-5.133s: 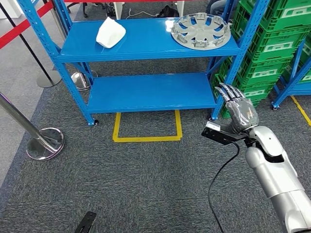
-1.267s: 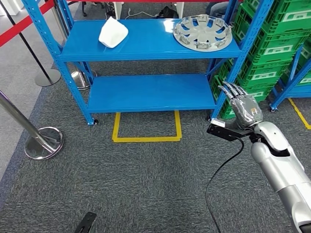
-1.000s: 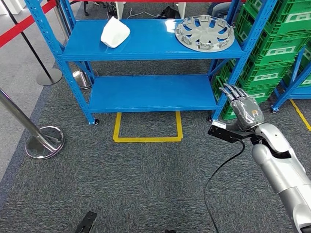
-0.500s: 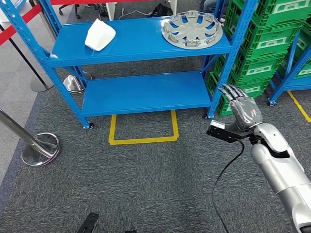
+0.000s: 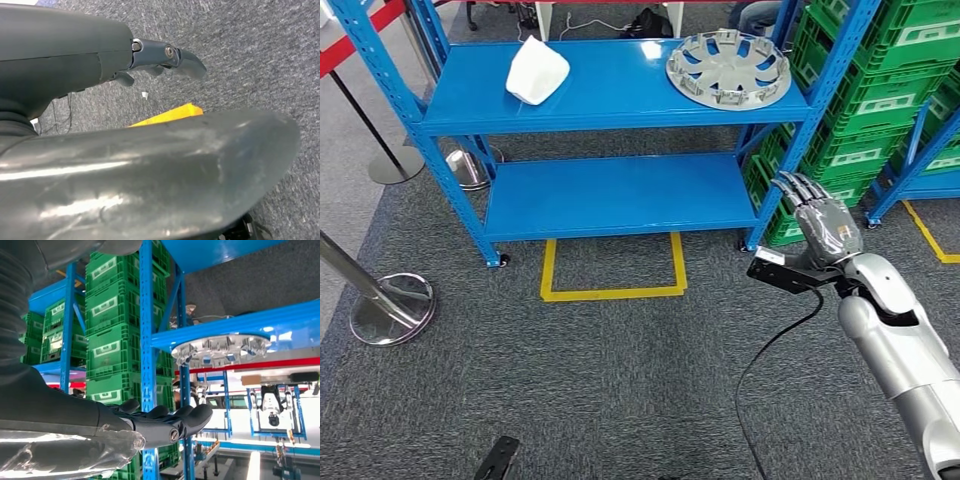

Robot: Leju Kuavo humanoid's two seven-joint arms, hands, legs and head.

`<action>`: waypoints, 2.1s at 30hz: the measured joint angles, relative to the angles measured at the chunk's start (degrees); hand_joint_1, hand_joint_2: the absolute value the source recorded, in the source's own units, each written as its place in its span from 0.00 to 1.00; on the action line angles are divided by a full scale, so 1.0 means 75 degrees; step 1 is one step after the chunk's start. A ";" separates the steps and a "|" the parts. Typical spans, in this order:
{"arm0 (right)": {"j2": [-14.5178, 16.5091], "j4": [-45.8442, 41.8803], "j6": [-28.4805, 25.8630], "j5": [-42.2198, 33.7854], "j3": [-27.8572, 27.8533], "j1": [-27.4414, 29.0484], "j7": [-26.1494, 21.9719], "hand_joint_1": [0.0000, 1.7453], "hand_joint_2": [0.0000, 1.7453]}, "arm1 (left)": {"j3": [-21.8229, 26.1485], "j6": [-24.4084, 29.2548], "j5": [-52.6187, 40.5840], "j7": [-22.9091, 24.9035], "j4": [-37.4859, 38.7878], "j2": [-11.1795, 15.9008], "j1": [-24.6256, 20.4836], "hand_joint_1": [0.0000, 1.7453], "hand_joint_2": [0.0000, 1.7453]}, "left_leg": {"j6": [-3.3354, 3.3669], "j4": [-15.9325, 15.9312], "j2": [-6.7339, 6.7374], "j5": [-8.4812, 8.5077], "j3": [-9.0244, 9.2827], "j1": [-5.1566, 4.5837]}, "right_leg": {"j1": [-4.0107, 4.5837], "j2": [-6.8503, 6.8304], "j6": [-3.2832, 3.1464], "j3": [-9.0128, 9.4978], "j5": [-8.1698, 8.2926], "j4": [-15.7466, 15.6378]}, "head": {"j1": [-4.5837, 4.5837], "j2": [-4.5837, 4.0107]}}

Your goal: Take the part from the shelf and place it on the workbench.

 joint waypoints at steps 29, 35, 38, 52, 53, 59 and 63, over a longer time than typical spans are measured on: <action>-0.0020 -0.0017 -0.0012 -0.0003 -0.0043 0.0037 0.0000 0.00 1.00 | -0.0012 -0.0029 -0.0032 0.0026 0.0003 -0.0019 -0.0017 0.00 0.00 | -0.0040 0.0054 -0.0039 0.0015 -0.0064 0.0042 | -0.0012 -0.0002 0.0017 0.0582 0.0174 -0.0860 | -0.0009 0.0000; -0.0027 -0.0018 -0.0012 -0.0004 -0.0060 0.0115 0.0000 0.00 1.00 | -0.0012 -0.0032 -0.0027 0.0029 0.0003 -0.0025 -0.0002 0.00 0.00 | -0.0026 0.0060 -0.0048 -0.0197 0.0201 -0.0034 | 0.0065 -0.0018 -0.0152 0.0460 0.1041 -0.1325 | 0.0007 0.0000; -0.0035 -0.0036 -0.0008 -0.0004 -0.0079 0.0106 0.0000 0.00 1.00 | -0.0012 -0.0032 -0.0024 0.0030 0.0003 -0.0038 -0.0006 0.00 0.00 | -0.0124 0.0076 -0.0048 -0.0274 0.0230 -0.0062 | 0.0128 -0.0026 -0.0215 0.0830 0.1208 -0.2116 | -0.0013 0.0000; -0.0041 -0.0106 -0.0006 -0.0003 -0.0119 0.0132 -0.0003 0.00 1.00 | -0.0012 -0.0032 -0.0023 0.0035 0.0002 -0.0049 0.0002 0.00 0.00 | -0.0413 0.0280 -0.0041 0.0181 -0.0301 0.0050 | 0.0037 0.0041 -0.0243 0.1223 0.0861 -0.2199 | -0.0089 0.0000; -0.0041 -0.0110 -0.0006 -0.0003 -0.0123 0.0124 -0.0003 0.00 1.00 | -0.0012 -0.0032 -0.0023 0.0035 0.0003 -0.0052 -0.0003 0.00 0.00 | -0.0364 0.0113 -0.0047 0.0163 -0.0229 0.0049 | 0.0051 0.0050 -0.0204 0.1225 0.0837 -0.2200 | -0.0094 0.0000; -0.0058 -0.0134 -0.0007 -0.0006 -0.0145 0.0104 -0.0002 0.00 1.00 | -0.0012 -0.0033 -0.0023 0.0035 0.0003 -0.0051 -0.0013 0.00 0.00 | -0.0044 0.0049 -0.0052 0.0021 -0.0082 0.0063 | 0.0034 -0.0002 -0.0020 0.0734 0.0296 -0.1180 | -0.0007 0.0000; -0.0058 -0.0134 -0.0007 -0.0004 -0.0145 0.0161 0.0000 0.00 1.00 | -0.0012 -0.0038 -0.0024 0.0035 0.0003 -0.0052 -0.0007 0.00 0.00 | -0.0009 0.0052 -0.0055 -0.0106 0.0056 0.0044 | 0.0035 -0.0004 -0.0021 -0.0028 0.0239 -0.0133 | 0.0020 0.0000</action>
